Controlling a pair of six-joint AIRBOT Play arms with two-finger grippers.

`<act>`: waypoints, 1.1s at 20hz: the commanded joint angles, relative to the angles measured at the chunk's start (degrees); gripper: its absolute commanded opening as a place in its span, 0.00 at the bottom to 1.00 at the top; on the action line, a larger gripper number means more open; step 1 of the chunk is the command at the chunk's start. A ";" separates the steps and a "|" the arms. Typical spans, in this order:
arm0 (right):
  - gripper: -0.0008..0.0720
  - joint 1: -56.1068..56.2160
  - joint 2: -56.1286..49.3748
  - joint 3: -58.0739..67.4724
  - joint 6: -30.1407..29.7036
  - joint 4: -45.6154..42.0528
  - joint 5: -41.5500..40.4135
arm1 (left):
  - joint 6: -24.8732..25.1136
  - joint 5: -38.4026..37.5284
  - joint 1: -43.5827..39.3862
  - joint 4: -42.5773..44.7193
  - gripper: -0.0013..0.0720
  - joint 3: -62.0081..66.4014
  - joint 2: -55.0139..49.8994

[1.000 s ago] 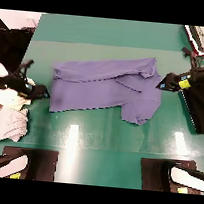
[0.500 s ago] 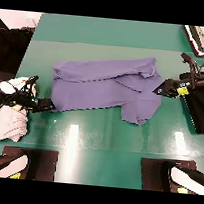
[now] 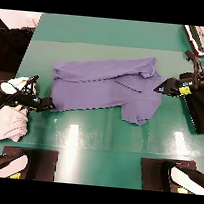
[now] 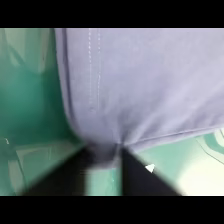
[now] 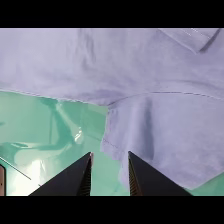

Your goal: Fold the shirts.

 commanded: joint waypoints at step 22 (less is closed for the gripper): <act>0.57 -11.19 -15.80 -16.35 -6.10 4.74 -13.33 | -0.17 -5.62 0.00 8.48 0.05 17.81 -0.07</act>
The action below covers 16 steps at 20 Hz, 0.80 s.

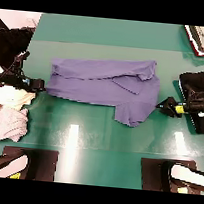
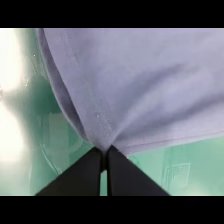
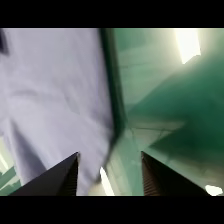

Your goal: Fold the shirts.

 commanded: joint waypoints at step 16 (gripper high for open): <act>0.03 7.34 17.25 34.88 3.13 1.38 -3.37 | -3.48 -0.39 0.17 0.28 0.05 40.17 5.75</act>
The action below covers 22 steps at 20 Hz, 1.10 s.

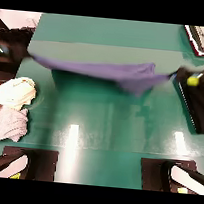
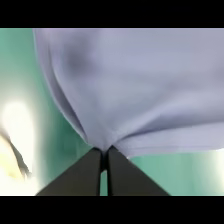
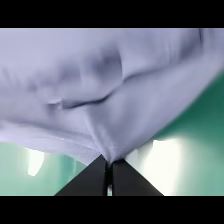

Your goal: Fold the shirts.

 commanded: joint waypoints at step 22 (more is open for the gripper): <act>0.03 0.07 11.56 48.11 11.93 -24.11 25.83 | -4.24 -7.02 0.07 -1.64 0.05 18.71 14.95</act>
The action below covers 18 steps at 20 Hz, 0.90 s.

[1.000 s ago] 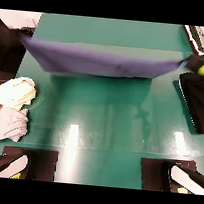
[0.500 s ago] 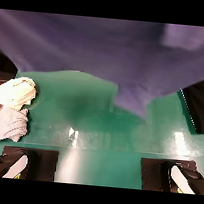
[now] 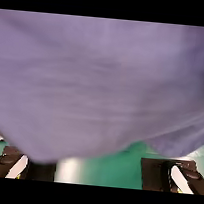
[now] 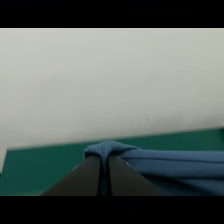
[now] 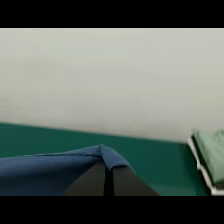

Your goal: Fold the shirts.

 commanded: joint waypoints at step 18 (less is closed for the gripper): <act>0.03 4.59 -42.12 -20.06 3.80 -1.11 -16.00 | 14.86 24.13 -0.02 -15.04 0.05 -35.76 -36.04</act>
